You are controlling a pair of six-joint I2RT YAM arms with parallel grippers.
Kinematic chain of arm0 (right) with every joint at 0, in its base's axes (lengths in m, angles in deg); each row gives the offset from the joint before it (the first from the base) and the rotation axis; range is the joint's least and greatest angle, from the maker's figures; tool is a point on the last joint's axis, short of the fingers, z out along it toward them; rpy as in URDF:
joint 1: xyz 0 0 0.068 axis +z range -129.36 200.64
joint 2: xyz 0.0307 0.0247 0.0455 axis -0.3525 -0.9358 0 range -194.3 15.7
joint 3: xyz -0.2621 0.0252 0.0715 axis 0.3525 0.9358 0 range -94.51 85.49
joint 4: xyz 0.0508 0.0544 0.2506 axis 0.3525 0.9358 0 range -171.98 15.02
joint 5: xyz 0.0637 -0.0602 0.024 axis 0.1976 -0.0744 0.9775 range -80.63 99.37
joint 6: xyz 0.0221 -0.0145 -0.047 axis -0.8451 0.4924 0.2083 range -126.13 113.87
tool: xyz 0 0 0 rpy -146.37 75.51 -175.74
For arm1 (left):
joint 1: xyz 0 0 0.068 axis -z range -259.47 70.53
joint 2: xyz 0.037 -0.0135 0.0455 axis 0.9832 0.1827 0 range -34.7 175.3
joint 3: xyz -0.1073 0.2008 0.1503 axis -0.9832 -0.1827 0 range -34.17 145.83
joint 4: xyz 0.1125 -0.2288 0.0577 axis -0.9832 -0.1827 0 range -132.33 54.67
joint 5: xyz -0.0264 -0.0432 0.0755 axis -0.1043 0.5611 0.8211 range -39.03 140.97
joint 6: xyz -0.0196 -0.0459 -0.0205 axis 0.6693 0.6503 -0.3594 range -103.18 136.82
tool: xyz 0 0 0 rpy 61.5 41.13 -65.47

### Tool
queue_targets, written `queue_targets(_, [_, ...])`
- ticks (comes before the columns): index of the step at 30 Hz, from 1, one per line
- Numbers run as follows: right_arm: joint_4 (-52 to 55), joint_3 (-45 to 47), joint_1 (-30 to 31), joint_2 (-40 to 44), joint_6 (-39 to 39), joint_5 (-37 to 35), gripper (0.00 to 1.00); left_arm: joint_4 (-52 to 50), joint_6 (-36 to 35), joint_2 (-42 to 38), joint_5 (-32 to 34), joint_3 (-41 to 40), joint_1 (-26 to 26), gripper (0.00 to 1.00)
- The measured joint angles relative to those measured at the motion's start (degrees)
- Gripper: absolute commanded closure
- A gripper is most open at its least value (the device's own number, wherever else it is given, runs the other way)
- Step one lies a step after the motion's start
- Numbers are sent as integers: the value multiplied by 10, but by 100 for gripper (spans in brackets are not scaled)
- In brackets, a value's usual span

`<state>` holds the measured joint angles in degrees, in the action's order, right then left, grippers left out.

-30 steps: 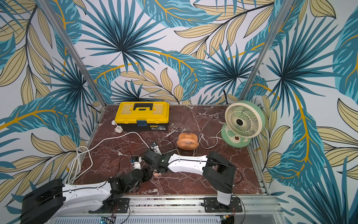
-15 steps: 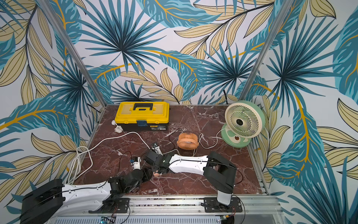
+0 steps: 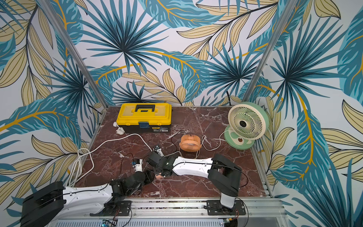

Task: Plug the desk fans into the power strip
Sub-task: Insert the plug into the socket.

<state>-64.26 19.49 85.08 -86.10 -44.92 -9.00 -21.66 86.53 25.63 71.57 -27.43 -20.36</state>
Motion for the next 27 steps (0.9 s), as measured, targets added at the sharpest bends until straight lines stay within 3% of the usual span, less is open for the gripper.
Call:
queue_targets(18, [21,-39,0,-15,5,-24,62,0,0,0,0,0,0,54])
queue_targets(27, [23,-40,-1,-21,11,-26,77,0,0,0,0,0,0,54])
